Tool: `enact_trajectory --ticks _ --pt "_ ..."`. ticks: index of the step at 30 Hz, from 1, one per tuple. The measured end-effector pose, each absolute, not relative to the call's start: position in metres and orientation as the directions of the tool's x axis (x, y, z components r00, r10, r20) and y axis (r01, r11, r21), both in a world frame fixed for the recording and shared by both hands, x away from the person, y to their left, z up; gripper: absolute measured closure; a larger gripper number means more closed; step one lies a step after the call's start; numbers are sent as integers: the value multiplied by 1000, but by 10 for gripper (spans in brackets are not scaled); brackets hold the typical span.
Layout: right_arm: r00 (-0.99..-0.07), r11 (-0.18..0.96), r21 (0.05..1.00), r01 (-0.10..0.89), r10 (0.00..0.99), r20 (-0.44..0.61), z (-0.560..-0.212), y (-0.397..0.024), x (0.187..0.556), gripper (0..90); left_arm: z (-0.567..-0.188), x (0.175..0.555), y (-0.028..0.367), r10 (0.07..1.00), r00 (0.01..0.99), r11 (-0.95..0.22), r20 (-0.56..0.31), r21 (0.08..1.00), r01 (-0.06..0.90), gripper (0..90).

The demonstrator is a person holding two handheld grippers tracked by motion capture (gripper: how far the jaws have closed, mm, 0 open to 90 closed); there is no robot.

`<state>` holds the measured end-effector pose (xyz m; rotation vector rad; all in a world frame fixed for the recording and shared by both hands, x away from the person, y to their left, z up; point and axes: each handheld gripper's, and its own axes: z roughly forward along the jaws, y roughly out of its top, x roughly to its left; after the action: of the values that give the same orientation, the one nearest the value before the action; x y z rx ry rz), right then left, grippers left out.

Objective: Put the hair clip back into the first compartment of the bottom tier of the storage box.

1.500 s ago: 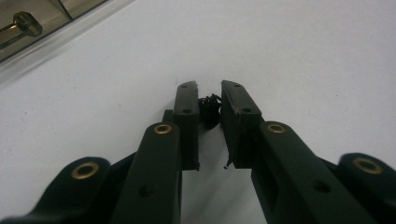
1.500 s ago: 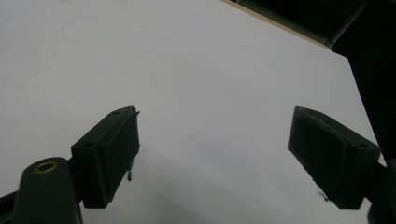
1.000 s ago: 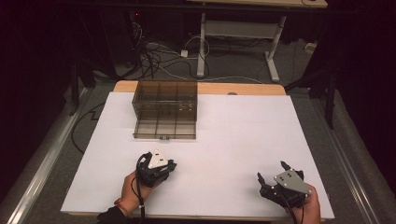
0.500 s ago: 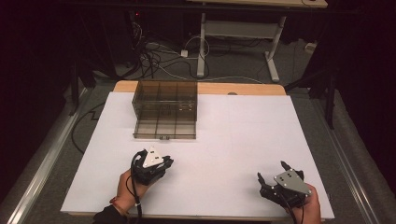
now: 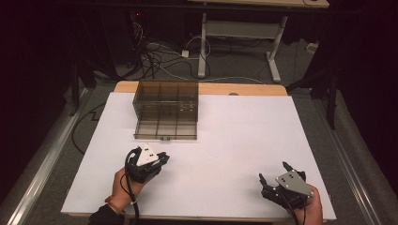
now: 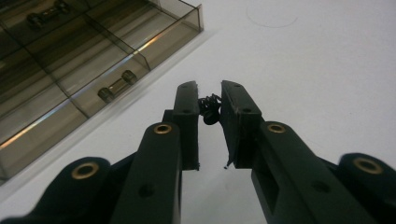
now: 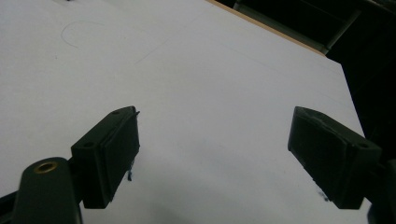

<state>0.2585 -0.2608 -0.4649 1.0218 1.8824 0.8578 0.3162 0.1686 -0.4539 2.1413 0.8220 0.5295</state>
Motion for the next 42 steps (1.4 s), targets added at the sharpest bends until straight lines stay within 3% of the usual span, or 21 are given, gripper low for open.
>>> enact_trajectory --ticks 24,42 --pt "-349 455 828 329 873 -341 -466 -258 259 168 -432 327 194 733 672 -455 109 812 364 747" --pt "-348 454 824 337 874 -339 -468 -258 260 168 -422 359 211 764 639 -419 95 826 378 746"
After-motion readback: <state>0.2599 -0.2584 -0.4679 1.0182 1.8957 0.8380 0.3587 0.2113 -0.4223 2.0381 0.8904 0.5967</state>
